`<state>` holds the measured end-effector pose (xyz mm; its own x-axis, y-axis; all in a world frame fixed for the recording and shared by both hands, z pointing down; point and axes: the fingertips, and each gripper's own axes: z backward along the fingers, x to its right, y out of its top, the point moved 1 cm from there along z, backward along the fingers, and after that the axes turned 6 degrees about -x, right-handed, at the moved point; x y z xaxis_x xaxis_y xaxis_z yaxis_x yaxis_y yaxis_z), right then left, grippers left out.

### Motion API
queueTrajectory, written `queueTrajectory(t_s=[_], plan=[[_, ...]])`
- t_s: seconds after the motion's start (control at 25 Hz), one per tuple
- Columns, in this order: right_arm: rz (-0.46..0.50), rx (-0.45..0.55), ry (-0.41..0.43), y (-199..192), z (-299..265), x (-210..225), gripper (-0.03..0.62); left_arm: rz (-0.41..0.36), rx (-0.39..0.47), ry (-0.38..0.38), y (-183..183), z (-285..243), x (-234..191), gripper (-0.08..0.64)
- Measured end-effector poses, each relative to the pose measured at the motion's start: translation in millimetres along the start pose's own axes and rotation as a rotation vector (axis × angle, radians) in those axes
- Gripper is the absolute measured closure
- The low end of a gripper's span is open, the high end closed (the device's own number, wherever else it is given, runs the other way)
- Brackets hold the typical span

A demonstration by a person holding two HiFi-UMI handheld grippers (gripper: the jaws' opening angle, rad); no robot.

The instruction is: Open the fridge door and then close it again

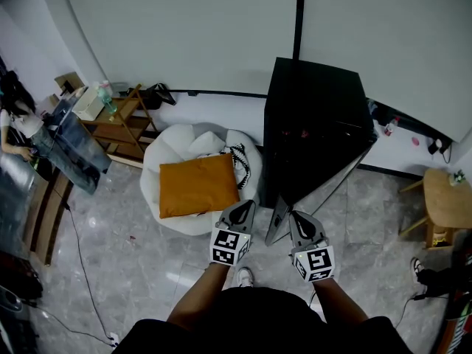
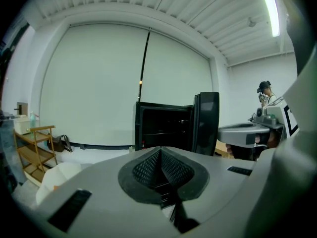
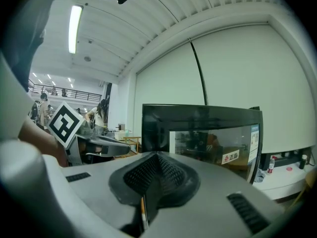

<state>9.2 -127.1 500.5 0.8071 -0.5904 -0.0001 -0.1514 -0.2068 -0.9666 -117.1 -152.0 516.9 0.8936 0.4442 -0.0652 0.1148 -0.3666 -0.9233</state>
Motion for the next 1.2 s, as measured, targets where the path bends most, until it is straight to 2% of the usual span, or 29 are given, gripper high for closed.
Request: queueTrajectory(t_s=[0.48,1.0,1.2], plan=[[0.001,0.029,-0.024,10.6,-42.0,0.9,0.575,-0.13,-0.021,0.003,3.6,-17.5,-30.2,0.538],[0.012,0.043,-0.027,24.2,-92.1,7.2,0.575,-0.115,-0.044,-0.011,-5.0,-31.7,-59.7,0.538],[0.028,0.053,-0.043,29.3,-113.6,12.3,0.575,-0.14,-0.032,-0.004,1.2,-34.4,-67.8,0.538]])
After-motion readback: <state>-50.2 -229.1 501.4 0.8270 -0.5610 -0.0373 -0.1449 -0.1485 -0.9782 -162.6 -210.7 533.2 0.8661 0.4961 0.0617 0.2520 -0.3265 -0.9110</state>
